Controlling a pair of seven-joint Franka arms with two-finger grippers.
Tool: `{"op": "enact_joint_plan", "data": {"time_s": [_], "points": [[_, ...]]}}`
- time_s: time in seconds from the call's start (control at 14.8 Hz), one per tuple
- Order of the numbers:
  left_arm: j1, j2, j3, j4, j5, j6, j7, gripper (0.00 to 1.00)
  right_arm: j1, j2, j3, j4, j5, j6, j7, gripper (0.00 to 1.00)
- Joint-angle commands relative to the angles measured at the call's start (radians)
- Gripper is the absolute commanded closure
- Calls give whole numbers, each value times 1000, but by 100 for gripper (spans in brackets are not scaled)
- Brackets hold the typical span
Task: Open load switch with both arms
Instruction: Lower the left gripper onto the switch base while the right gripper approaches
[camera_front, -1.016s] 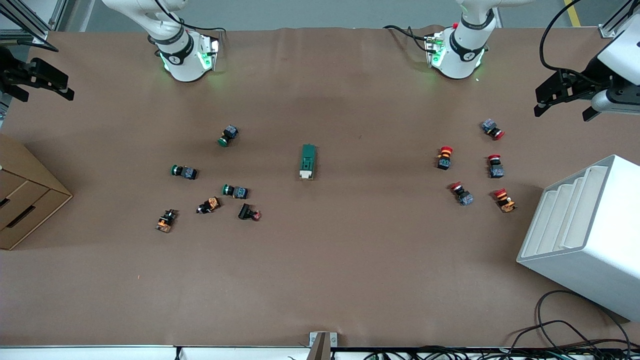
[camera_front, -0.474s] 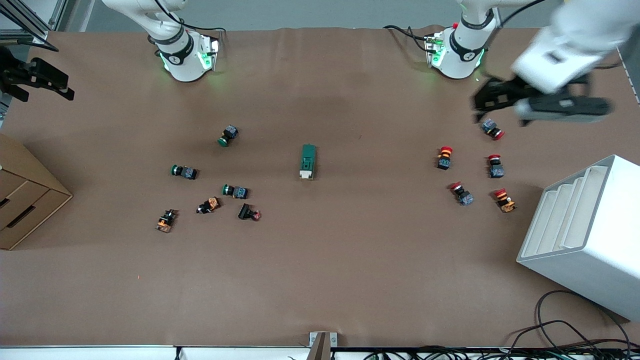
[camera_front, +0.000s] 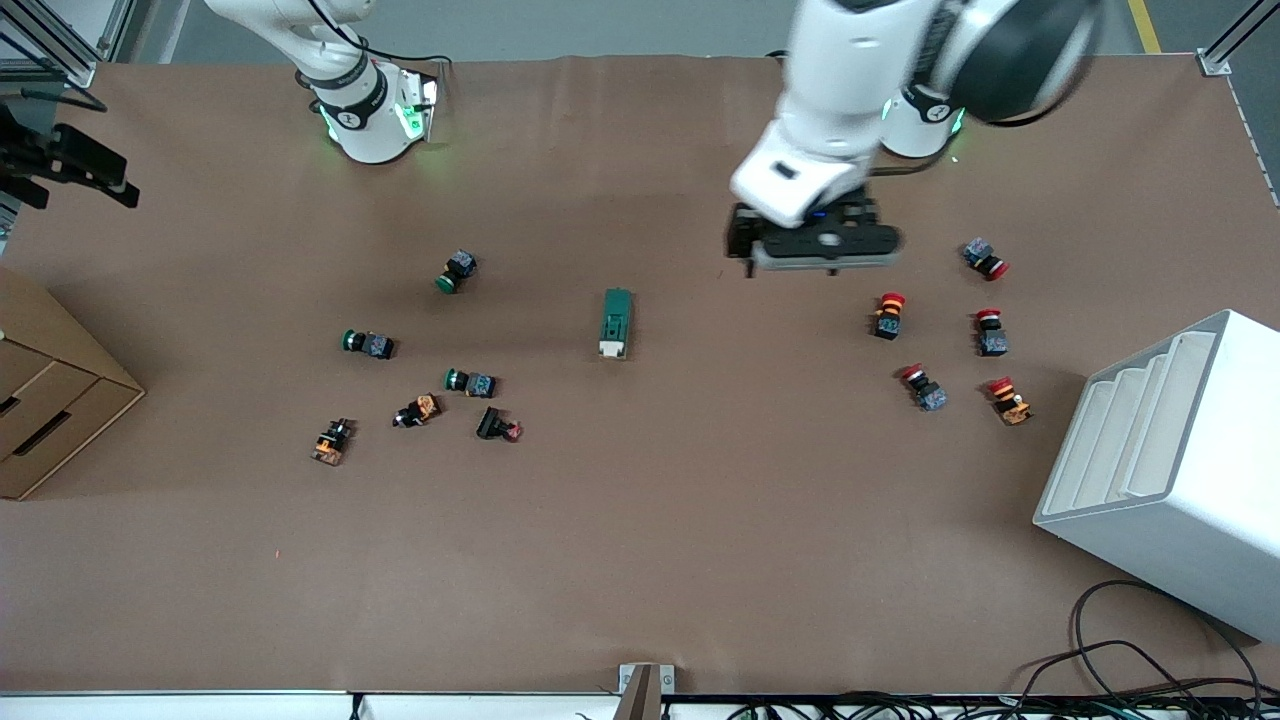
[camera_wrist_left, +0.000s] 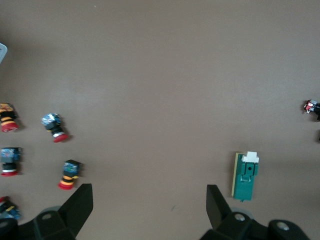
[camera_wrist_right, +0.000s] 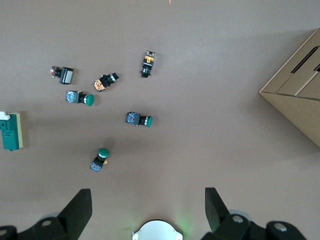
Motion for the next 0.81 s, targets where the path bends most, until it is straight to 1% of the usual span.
{"op": "enact_joint_plan", "data": {"time_s": [0.0, 0.14, 0.2, 0.27, 0.34, 0.41, 0.54, 0.68, 0.74], "points": [[-94, 87, 1, 18, 133, 17, -151, 0, -23, 83, 14, 13, 3, 32, -12, 0], [-140, 159, 1, 18, 234, 54, -271, 0, -24, 135, 13, 15, -9, 45, -17, 0], [-169, 188, 1, 18, 268, 78, -326, 0, -23, 184, 13, 19, -15, 55, -15, 0], [-191, 210, 1, 18, 290, 95, -375, 0, -18, 215, 14, 21, -44, 52, -6, 0], [-219, 239, 1, 15, 313, 118, -414, 0, -9, 220, 16, 20, -57, 57, -3, 0], [-243, 262, 1, 15, 345, 134, -448, 1, -4, 226, 16, 13, -49, 65, 5, 0], [-298, 319, 1, 13, 434, 154, -549, 2, 18, 244, 21, 6, -28, 84, 111, 0], [-344, 398, 1, 13, 575, 175, -697, 1, 84, 275, 21, 7, -22, 91, 254, 0], [-361, 424, 1, 10, 624, 194, -775, 1, 113, 293, 21, 9, -18, 104, 344, 0]]}}
